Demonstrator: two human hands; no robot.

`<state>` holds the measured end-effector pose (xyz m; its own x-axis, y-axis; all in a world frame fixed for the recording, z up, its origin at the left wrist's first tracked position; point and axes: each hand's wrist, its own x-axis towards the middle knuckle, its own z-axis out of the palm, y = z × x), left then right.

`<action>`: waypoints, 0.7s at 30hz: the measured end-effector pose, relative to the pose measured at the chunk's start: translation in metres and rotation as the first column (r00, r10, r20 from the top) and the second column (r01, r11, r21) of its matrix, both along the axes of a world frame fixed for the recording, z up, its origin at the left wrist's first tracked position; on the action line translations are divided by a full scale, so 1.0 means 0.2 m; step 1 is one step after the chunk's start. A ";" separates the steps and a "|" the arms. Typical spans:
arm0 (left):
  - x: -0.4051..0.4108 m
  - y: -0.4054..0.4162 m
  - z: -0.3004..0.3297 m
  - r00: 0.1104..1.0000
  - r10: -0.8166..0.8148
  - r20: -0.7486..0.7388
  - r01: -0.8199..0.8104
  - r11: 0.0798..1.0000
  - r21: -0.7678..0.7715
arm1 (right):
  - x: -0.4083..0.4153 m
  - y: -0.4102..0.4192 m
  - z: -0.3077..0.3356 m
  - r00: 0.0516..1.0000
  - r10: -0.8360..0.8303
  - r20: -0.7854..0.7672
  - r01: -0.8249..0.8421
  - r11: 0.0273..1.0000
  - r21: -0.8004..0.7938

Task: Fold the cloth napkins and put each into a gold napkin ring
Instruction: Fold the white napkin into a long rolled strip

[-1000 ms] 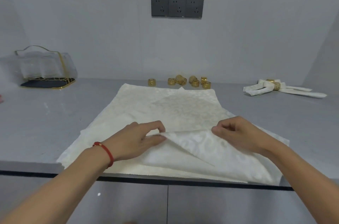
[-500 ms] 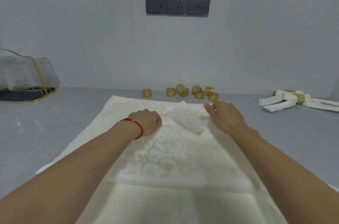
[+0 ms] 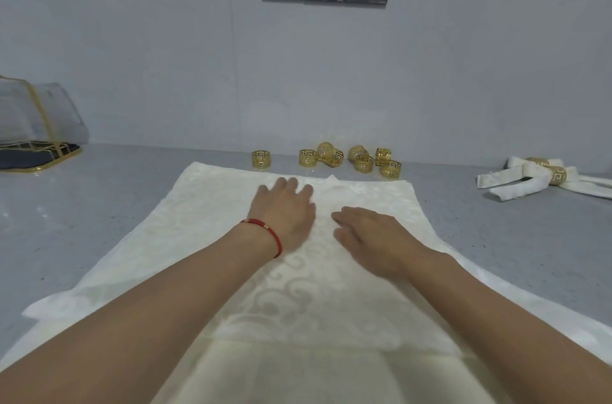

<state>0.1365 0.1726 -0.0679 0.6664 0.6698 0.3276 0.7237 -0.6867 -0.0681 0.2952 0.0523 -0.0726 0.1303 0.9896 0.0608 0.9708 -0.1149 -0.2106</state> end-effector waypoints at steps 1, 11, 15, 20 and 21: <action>0.02 -0.01 0.00 0.995 -0.094 0.030 0.096 0.993 -0.074 | 0.00 0.00 -0.01 1.000 0.017 0.007 -0.017 1.000 0.010; 0.12 0.03 -0.05 0.968 -0.228 -0.105 0.177 0.916 -0.359 | 0.10 0.10 0.02 0.998 -0.011 0.058 0.013 0.999 -0.030; 0.16 0.06 -0.03 0.972 -0.213 -0.102 0.164 0.918 -0.361 | 0.12 0.14 0.02 0.997 -0.029 0.070 0.032 0.999 -0.037; 0.20 0.09 -0.05 0.982 -0.179 -0.055 0.146 0.916 -0.374 | 0.14 0.20 0.02 0.997 -0.044 0.055 0.045 0.999 -0.022; 0.21 0.09 -0.06 0.985 -0.169 -0.031 0.145 0.915 -0.377 | 0.15 0.22 0.02 0.997 -0.053 0.057 0.054 0.999 -0.004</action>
<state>0.1777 0.1905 -0.0802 0.7841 0.6199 0.0296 0.6067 -0.7757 0.1737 0.3246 0.0956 -0.0687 0.1797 0.9816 0.0641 0.9736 -0.1681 -0.1543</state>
